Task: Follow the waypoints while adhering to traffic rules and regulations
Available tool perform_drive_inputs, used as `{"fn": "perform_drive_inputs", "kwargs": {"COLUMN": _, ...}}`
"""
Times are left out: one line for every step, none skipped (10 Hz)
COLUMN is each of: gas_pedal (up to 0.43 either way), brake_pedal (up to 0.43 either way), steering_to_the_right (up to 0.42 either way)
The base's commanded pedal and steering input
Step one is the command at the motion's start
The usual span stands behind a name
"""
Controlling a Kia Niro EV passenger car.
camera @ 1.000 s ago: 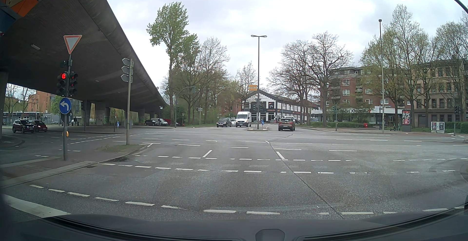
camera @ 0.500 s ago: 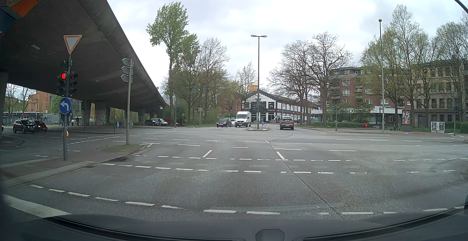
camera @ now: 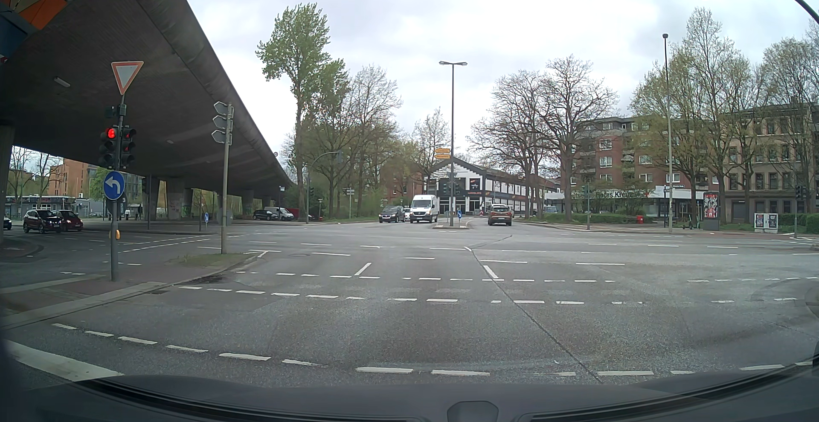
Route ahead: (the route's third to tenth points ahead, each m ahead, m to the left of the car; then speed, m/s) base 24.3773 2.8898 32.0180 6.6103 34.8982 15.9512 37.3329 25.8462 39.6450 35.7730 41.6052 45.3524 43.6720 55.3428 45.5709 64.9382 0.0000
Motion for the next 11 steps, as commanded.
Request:
{"fn": "perform_drive_inputs", "kwargs": {"gas_pedal": 0.0, "brake_pedal": 0.274, "steering_to_the_right": -0.011}}
{"fn": "perform_drive_inputs", "kwargs": {"gas_pedal": 0.0, "brake_pedal": 0.274, "steering_to_the_right": -0.011}}
{"fn": "perform_drive_inputs", "kwargs": {"gas_pedal": 0.0, "brake_pedal": 0.274, "steering_to_the_right": -0.011}}
{"fn": "perform_drive_inputs", "kwargs": {"gas_pedal": 0.0, "brake_pedal": 0.274, "steering_to_the_right": -0.011}}
{"fn": "perform_drive_inputs", "kwargs": {"gas_pedal": 0.0, "brake_pedal": 0.274, "steering_to_the_right": -0.011}}
{"fn": "perform_drive_inputs", "kwargs": {"gas_pedal": 0.0, "brake_pedal": 0.274, "steering_to_the_right": -0.011}}
{"fn": "perform_drive_inputs", "kwargs": {"gas_pedal": 0.0, "brake_pedal": 0.274, "steering_to_the_right": -0.011}}
{"fn": "perform_drive_inputs", "kwargs": {"gas_pedal": 0.0, "brake_pedal": 0.274, "steering_to_the_right": -0.011}}
{"fn": "perform_drive_inputs", "kwargs": {"gas_pedal": 0.0, "brake_pedal": 0.274, "steering_to_the_right": -0.011}}
{"fn": "perform_drive_inputs", "kwargs": {"gas_pedal": 0.0, "brake_pedal": 0.274, "steering_to_the_right": -0.011}}
{"fn": "perform_drive_inputs", "kwargs": {"gas_pedal": 0.0, "brake_pedal": 0.274, "steering_to_the_right": -0.011}}
